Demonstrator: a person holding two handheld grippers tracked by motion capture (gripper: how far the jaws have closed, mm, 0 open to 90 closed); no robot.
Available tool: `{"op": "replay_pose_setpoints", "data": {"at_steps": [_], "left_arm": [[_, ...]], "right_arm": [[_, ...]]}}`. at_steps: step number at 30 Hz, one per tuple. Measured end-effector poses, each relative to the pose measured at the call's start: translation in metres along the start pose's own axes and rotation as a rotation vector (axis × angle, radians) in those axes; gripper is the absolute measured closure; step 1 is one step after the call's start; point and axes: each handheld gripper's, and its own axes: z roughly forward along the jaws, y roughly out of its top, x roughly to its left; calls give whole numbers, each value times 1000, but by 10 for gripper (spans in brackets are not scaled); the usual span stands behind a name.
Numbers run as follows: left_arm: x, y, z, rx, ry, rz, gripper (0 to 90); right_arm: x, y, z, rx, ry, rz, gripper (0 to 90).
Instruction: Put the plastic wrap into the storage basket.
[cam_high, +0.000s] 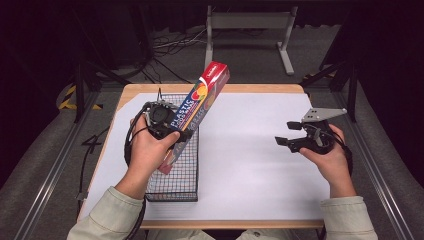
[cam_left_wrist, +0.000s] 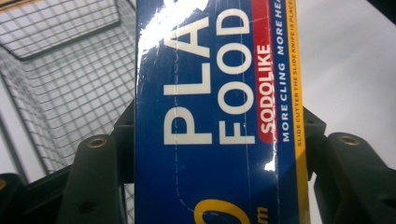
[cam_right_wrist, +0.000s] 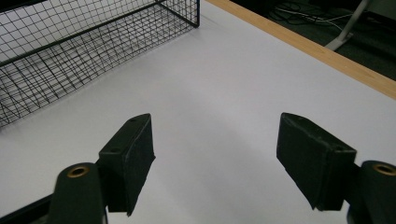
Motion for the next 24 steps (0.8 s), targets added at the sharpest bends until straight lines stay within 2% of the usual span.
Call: {"op": "replay_pose_setpoints", "data": {"at_steps": [2,3,4,8,10,11,12,14,19,21,24], "left_arm": [[0,-1,-1,3,34,-43,402],[-1,-2,-1,4,68,-56,402],[0,-2,0,-3,84,-59,402],[0,-3,1,-20,96,-102,402],[-1,-4,2,-14,116,-109,401],[0,-4,5,4,136,-115,401],[0,-4,5,4,136,-115,401],[2,-6,7,-9,131,-140,401],[4,-11,9,-21,158,-212,401],[6,-13,11,-16,158,-233,401],[6,-15,14,-27,183,-257,401]], "right_arm": [[-1,-1,1,3,6,6,273],[-2,-2,1,1,10,9,273],[-2,-2,2,3,14,14,273],[-2,-3,4,11,11,12,274],[-2,-3,4,11,13,10,274],[-1,-3,5,8,19,6,274],[-1,-3,5,8,19,6,274],[-1,-3,5,10,19,3,274],[-1,-4,5,10,17,2,274],[-1,-4,6,10,15,2,274],[-1,-3,6,10,16,0,274]]}}
